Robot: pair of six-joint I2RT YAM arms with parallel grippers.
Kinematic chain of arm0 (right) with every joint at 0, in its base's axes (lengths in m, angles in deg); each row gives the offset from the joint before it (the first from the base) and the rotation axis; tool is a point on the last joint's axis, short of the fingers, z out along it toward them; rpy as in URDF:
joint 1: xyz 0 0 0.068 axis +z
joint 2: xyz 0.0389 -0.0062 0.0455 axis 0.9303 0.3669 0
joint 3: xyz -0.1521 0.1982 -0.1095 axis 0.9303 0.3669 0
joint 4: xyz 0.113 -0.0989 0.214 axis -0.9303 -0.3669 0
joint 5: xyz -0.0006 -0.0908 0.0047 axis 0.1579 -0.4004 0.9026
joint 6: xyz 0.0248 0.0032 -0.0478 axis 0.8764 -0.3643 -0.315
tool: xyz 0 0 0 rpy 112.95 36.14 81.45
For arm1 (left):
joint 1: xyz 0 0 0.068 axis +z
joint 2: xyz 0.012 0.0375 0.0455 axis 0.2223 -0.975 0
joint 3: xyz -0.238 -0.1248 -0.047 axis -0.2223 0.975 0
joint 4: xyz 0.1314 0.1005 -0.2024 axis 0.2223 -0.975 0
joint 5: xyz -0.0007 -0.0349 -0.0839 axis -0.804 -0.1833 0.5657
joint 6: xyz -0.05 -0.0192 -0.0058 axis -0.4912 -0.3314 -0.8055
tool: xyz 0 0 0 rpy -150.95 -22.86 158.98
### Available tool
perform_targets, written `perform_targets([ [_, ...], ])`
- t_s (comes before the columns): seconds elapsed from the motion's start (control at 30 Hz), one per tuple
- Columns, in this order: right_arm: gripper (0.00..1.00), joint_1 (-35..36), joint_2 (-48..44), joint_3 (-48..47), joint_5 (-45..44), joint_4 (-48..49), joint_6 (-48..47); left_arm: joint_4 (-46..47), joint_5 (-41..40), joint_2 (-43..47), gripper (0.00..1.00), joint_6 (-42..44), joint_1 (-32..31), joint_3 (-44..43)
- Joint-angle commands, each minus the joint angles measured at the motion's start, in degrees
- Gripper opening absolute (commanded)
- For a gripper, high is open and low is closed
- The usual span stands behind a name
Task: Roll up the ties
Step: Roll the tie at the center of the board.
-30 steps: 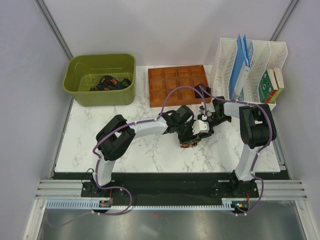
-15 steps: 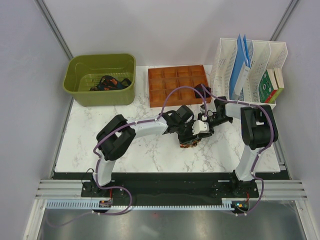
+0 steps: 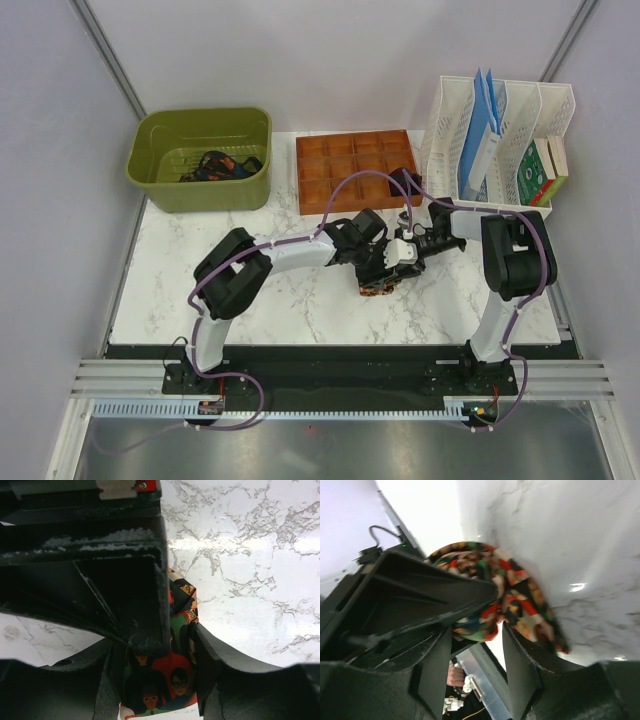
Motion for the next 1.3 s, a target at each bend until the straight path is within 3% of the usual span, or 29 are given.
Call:
perform_targets([
  [0.0,0.53,1.30,-4.31,0.54,10.24,-0.07,-0.20,-5.55,-0.50,-5.62,0.24,1.74,-0.69,0.97],
  [0.4,0.43,1.56,-0.62,2.03,4.09,0.90,-2.22,-5.64,-0.49,-5.62,0.24,1.74,-0.51,0.36],
  [0.63,0.00,1.47,1.14,1.51,-1.43,1.25,-1.35,-5.73,-0.67,-4.57,0.31,1.30,-0.43,0.62],
  [0.77,0.00,1.21,1.75,0.63,-3.64,0.64,-1.35,-5.64,-0.50,-3.77,0.35,1.13,-0.25,0.27],
  [1.0,0.00,0.59,1.93,0.89,-8.12,0.72,-1.17,-4.67,0.38,-0.17,0.57,0.16,0.45,0.53],
  [1.27,0.00,-0.02,2.72,0.54,-11.99,0.72,-1.61,-3.45,1.44,3.78,0.70,-0.98,0.89,1.58],
])
